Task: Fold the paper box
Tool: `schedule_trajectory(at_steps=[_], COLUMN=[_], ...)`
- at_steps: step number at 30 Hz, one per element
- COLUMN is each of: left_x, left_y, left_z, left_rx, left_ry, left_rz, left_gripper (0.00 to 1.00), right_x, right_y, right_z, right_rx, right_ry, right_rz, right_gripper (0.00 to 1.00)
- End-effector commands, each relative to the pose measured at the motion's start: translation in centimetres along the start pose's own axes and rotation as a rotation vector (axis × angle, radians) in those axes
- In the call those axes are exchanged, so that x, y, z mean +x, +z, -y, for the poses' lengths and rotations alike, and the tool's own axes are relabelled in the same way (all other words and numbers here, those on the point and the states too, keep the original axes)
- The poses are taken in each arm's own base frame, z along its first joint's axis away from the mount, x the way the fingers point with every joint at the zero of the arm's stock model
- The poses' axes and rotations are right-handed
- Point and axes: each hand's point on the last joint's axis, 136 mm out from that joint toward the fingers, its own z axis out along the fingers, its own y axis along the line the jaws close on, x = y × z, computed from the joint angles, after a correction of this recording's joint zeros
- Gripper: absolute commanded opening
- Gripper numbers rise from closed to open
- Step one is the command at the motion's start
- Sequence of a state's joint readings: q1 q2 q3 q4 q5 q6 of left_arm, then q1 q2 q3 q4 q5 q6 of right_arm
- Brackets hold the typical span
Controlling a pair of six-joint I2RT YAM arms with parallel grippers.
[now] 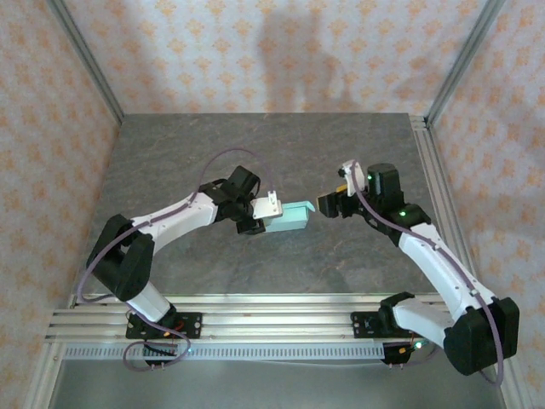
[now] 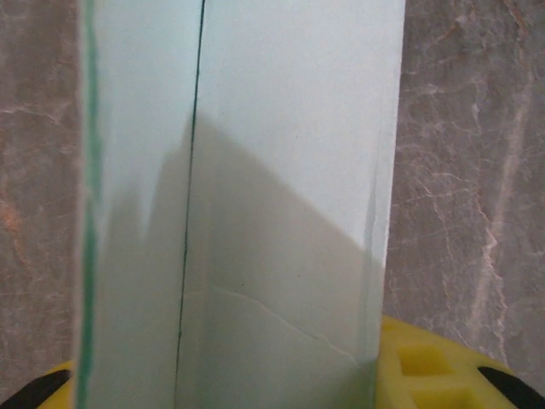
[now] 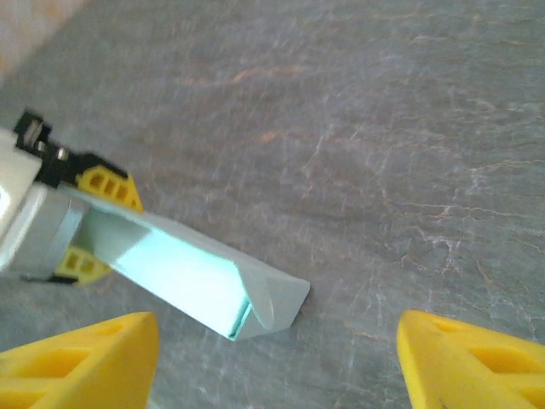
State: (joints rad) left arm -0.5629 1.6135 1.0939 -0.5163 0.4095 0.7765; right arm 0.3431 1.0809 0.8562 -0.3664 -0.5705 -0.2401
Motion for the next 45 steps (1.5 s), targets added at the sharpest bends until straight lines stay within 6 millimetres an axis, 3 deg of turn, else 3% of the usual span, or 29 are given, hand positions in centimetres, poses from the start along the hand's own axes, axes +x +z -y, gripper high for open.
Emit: schedule_trajectory(at_steps=[1,6,13,19,28,37,45], left_x=[1.4,1.7,1.5,1.6,1.5,0.9,-0.6], left_y=[0.0,0.4,0.7,1.1,1.1,1.1,0.4], left_z=[1.6,1.4,1.0,1.1,1.1,0.6,0.0], left_rx=[0.113,0.118,0.125,0.134,0.140,0.113,0.072], left_ry=[-0.018,-0.018,-0.028,-0.033,-0.040,-0.059,-0.098], left_rz=[-0.064,-0.092,-0.094,-0.099,-0.096,-0.071,0.004], left_gripper=[0.34,0.34,0.34,0.34,0.34,0.37,0.72], right_x=[0.5,0.8,1.7,2.1,1.9,2.1,1.0], right_y=[0.5,2.3,4.2,5.4,5.6,5.3,5.3], right_z=[-0.4,-1.1,-2.1,-1.5,-0.6,-0.8,1.1], right_rx=[0.010,-0.039,-0.105,-0.087,-0.031,0.043,0.192], right_ry=[-0.134,-0.150,-0.205,-0.213,-0.201,-0.158,-0.025], right_rz=[-0.071,-0.127,-0.229,-0.286,-0.294,-0.291,-0.206], right_gripper=[0.71,0.48,0.43,0.23,0.03,0.00,0.00])
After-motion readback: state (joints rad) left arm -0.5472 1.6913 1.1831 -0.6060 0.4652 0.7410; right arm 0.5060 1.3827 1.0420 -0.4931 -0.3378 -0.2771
